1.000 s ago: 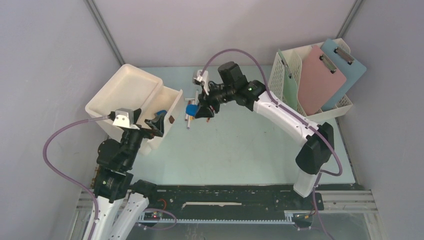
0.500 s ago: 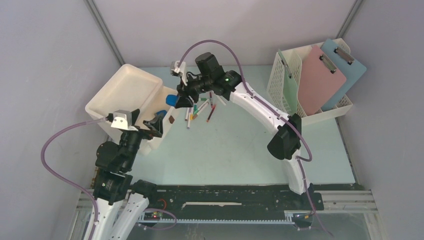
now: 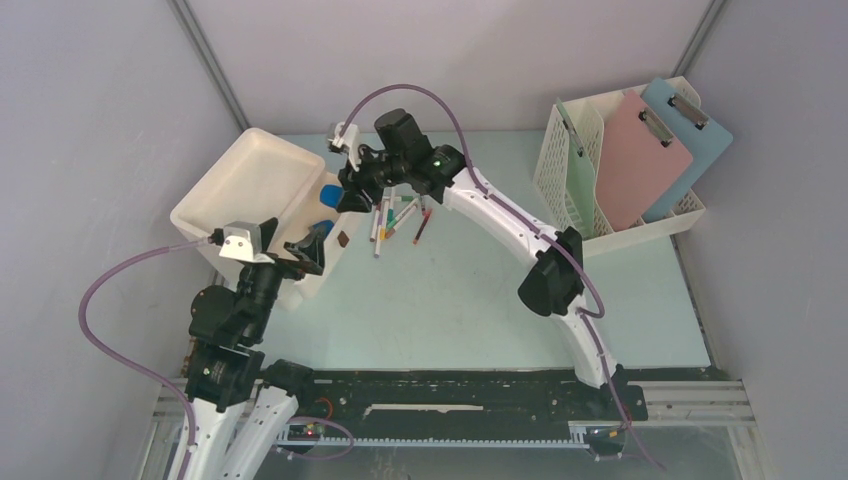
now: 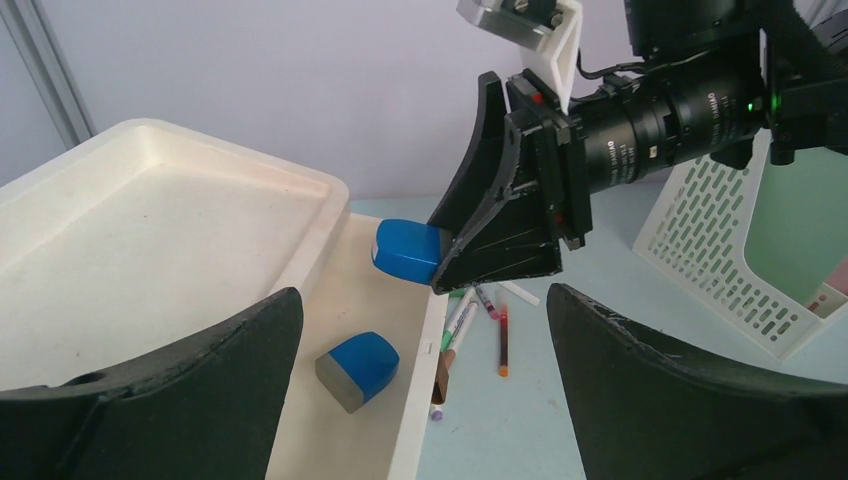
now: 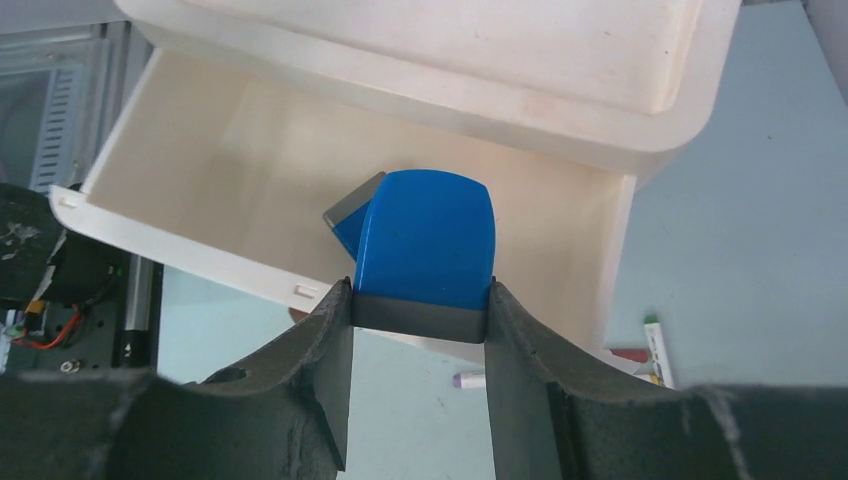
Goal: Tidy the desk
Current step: Place the stationery in the drawer.
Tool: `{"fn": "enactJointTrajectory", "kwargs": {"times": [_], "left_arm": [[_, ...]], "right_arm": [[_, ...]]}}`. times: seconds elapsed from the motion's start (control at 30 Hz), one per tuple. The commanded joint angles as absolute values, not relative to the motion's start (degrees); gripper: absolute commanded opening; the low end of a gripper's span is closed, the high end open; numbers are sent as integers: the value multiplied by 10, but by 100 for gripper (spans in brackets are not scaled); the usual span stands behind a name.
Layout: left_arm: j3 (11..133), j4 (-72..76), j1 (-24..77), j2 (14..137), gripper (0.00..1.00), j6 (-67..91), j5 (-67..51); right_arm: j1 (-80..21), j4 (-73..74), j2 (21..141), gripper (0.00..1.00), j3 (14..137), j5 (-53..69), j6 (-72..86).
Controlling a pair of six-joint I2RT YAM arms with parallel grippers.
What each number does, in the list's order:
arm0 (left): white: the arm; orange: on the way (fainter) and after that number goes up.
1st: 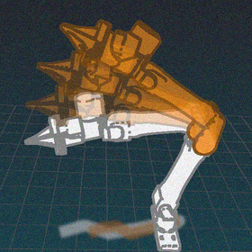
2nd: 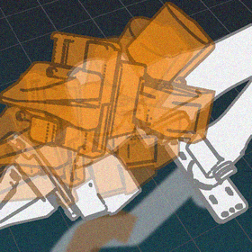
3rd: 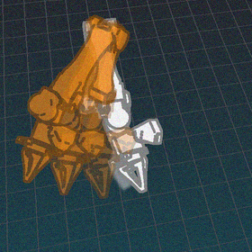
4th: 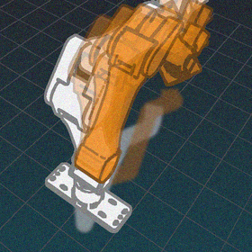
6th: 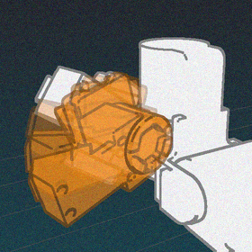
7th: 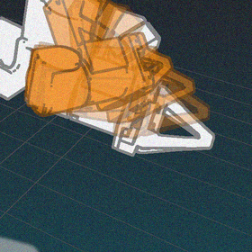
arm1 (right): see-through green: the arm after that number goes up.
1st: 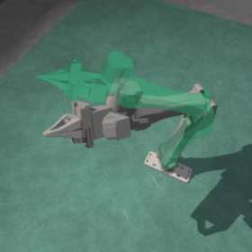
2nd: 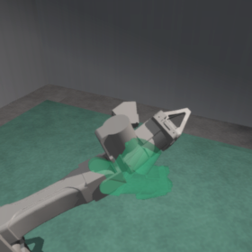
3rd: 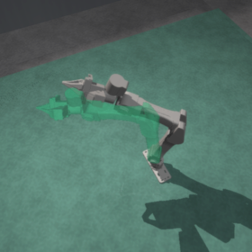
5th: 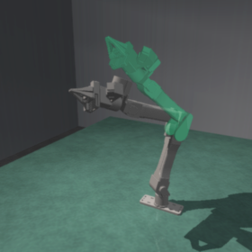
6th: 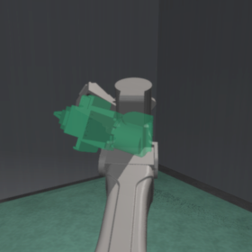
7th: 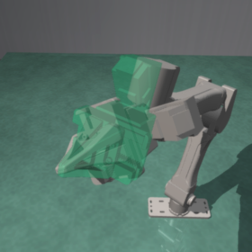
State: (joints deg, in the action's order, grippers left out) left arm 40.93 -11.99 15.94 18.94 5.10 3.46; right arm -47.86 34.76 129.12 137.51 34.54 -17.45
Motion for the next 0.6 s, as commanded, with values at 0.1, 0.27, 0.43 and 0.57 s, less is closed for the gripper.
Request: {"fn": "enactJointTrajectory", "kwargs": {"times": [0.1,0.27,0.43,0.57], "left_arm": [[403,-103,154,184,100,56,41],[403,-103,154,184,100,57,40],[403,-103,154,184,100,57,39],[403,-103,154,184,100,56,40]], "right_arm": [[-485,315,1307,46,1405,312,-158],[-482,318,1300,62,1407,321,-145],[-479,325,1283,78,1409,336,-132],[-475,341,1266,92,1408,354,-124]]}}
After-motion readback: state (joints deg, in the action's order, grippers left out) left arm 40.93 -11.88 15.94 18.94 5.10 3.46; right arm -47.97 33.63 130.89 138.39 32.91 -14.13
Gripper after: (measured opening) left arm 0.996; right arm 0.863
